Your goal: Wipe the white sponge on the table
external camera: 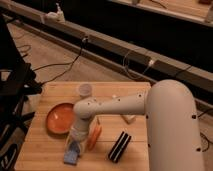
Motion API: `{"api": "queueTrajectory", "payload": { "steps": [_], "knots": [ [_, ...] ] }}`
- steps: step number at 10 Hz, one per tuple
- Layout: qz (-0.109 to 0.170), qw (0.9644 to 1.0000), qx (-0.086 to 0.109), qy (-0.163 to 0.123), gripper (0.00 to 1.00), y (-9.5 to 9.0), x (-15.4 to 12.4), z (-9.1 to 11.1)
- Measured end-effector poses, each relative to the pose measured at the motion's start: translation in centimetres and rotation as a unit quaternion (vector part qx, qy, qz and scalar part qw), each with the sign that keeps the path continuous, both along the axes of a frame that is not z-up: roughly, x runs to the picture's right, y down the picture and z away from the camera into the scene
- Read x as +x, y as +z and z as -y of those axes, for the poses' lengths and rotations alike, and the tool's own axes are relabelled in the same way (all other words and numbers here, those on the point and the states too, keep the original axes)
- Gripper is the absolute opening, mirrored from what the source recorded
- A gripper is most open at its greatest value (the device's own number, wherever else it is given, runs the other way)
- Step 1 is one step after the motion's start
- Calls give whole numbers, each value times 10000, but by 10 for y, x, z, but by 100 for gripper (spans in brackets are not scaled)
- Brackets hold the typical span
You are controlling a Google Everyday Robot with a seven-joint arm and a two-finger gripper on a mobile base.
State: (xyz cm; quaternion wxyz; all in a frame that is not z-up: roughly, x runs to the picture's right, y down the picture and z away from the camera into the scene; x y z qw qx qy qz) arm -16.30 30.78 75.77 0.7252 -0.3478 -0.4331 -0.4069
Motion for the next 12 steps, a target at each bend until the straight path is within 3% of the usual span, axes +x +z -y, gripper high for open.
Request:
{"api": "queueTrajectory", "payload": {
  "steps": [1,3,5,8,12],
  "knots": [
    [10,10000,15,34,9,-2,-2,0],
    [43,10000,1,66,0,-7,-5,-5],
    [49,9998,-63,159,0,-13,-3,-13],
    [-158,9991,-223,333,0,-16,15,-25],
    [-516,9963,-257,632,0,-4,56,-12]
  ]
}}
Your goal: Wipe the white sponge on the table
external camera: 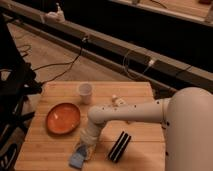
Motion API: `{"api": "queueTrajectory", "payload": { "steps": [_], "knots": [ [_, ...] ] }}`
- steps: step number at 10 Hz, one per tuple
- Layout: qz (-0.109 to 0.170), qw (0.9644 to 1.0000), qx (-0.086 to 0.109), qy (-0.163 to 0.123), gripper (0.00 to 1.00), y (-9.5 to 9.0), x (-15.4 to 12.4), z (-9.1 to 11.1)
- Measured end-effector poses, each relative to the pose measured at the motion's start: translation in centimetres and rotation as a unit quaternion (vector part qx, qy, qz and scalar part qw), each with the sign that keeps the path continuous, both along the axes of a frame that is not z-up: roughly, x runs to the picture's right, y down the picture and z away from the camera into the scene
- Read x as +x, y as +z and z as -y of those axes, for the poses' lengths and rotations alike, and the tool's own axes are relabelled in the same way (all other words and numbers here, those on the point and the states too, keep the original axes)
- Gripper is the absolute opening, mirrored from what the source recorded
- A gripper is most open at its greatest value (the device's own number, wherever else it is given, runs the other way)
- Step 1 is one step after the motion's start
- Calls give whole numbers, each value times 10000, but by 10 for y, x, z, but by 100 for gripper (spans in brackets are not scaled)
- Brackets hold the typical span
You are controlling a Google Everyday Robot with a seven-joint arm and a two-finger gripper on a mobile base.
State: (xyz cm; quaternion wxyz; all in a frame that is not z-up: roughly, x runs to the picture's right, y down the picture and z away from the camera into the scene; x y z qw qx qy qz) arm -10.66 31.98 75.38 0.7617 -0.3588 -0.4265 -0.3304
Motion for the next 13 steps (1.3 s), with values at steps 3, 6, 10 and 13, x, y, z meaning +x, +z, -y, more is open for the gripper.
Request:
{"api": "queueTrajectory", "payload": {
  "steps": [3,6,10,13],
  "knots": [
    [-102,9997,219,-73,0,19,16,40],
    [242,9979,493,-337,0,19,-20,64],
    [848,9937,502,-536,0,1,-80,44],
    [896,9949,259,-374,0,-18,-89,11]
  ]
}}
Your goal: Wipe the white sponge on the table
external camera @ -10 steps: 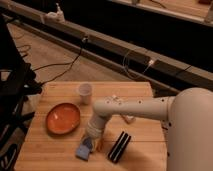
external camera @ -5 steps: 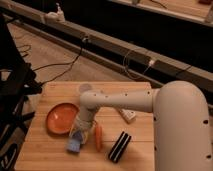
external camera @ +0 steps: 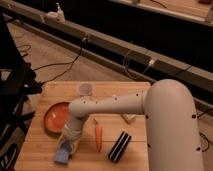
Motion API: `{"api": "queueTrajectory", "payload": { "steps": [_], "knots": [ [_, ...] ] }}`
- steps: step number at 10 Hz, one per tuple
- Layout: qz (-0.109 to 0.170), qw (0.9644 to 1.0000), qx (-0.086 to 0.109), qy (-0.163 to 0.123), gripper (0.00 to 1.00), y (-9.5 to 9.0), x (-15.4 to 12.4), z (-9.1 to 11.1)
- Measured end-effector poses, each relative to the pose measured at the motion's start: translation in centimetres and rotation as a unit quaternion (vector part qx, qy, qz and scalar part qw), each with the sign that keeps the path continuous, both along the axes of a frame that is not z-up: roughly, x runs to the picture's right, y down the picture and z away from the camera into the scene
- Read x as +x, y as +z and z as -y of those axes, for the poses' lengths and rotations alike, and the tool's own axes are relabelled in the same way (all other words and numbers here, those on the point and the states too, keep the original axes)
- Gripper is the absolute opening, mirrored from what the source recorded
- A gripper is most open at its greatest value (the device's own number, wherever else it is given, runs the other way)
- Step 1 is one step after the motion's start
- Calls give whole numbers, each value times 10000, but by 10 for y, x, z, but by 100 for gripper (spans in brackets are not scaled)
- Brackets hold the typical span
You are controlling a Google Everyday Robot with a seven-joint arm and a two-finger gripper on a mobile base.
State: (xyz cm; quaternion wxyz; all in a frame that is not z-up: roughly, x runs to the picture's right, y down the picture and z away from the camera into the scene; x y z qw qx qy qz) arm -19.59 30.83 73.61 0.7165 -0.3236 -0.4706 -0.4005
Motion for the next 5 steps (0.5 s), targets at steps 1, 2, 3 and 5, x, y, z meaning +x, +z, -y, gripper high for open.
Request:
{"api": "queueTrajectory", "payload": {
  "steps": [1,2,3,5],
  "knots": [
    [-105,9998,-115,89,0,-4,8,-11],
    [-213,9994,-224,171,0,-7,16,-21],
    [-345,9984,-341,275,0,-10,27,-32],
    [-595,9963,-449,433,0,-8,47,-39]
  ]
}}
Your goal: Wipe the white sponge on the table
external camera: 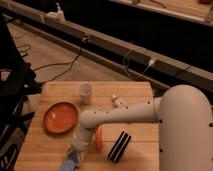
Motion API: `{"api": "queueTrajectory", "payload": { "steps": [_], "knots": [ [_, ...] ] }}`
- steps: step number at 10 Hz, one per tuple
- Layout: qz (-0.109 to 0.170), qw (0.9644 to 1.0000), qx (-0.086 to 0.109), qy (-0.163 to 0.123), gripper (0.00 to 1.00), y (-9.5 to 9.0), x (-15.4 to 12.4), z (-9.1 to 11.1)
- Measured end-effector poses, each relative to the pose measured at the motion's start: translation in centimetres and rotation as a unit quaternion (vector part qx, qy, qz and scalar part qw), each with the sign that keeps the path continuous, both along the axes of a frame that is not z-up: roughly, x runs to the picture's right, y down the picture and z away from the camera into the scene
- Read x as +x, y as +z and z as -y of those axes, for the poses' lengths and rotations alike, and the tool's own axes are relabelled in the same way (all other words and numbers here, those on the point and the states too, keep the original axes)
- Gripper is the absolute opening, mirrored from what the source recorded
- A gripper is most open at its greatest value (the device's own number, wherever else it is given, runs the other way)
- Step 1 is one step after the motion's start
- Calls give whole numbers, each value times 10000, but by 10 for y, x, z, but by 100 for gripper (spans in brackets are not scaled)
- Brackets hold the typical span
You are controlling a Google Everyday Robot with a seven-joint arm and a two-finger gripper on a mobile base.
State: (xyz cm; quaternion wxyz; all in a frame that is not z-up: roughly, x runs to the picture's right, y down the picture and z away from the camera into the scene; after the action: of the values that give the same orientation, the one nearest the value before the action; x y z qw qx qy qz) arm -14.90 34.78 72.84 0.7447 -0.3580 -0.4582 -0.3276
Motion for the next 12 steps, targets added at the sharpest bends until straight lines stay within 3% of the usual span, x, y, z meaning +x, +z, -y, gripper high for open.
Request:
{"api": "queueTrajectory", "payload": {
  "steps": [2,4,6,8,10,12],
  "knots": [
    [-285,9996,6,34,0,8,27,6],
    [-596,9980,174,-91,0,25,58,31],
    [-662,9972,290,-212,0,34,64,51],
    [-468,9970,488,-373,0,46,43,77],
    [-75,9968,610,-507,0,52,3,88],
    [248,9960,632,-585,0,51,-28,86]
  ]
}}
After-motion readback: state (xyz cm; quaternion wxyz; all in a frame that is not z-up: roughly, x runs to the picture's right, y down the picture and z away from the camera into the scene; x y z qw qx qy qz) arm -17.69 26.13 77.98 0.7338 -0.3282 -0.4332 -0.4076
